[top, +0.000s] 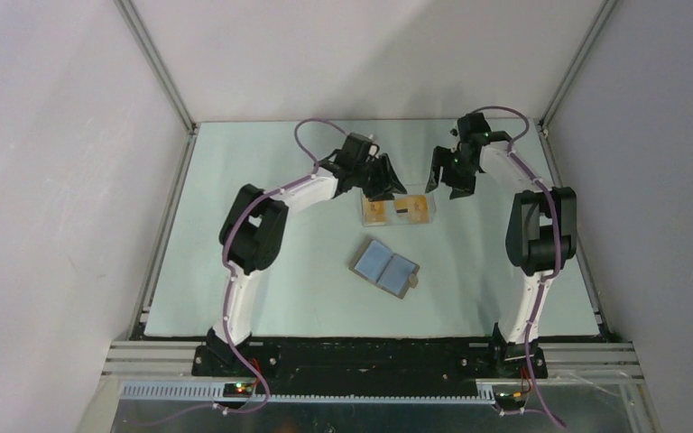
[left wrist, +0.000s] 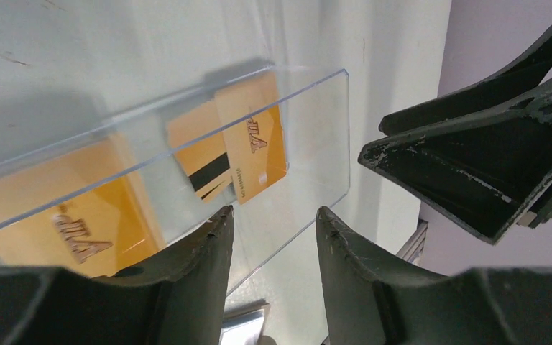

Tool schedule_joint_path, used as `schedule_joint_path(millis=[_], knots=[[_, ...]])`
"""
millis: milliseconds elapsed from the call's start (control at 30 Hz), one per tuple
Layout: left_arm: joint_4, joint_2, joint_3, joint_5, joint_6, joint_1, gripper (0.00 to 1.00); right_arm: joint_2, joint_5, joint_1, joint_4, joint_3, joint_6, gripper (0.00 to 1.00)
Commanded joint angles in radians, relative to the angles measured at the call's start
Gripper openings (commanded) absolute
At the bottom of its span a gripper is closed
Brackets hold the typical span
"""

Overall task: Put the credit cards into the card holder
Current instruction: Pick up the credit card from the storage box.

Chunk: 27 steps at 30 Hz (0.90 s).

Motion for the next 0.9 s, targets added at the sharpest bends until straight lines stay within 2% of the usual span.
schedule_joint_path(millis=[0,233,300,467,700,867], knots=[[0.000,0.050,0.085,0.009,-0.033,-0.025,0.50,0.021,-0.062,0.004,-0.010,0.007,-0.001,0.71],[-0.005,0.168,0.180,0.038,-0.068,-0.030,0.49,0.094,-0.120,0.006,-0.016,0.028,-0.010,0.42],[-0.010,0.182,0.188,0.038,-0.072,-0.031,0.48,0.103,-0.134,0.009,-0.020,0.031,-0.011,0.36],[-0.044,0.184,0.178,-0.009,-0.047,-0.034,0.47,0.110,-0.159,0.023,-0.016,0.027,-0.013,0.33],[-0.094,0.201,0.174,-0.045,-0.009,-0.031,0.47,0.099,-0.192,0.049,0.005,0.017,-0.011,0.23],[-0.185,0.190,0.197,-0.118,0.073,-0.028,0.47,0.101,-0.199,0.065,0.004,0.023,-0.030,0.18]])
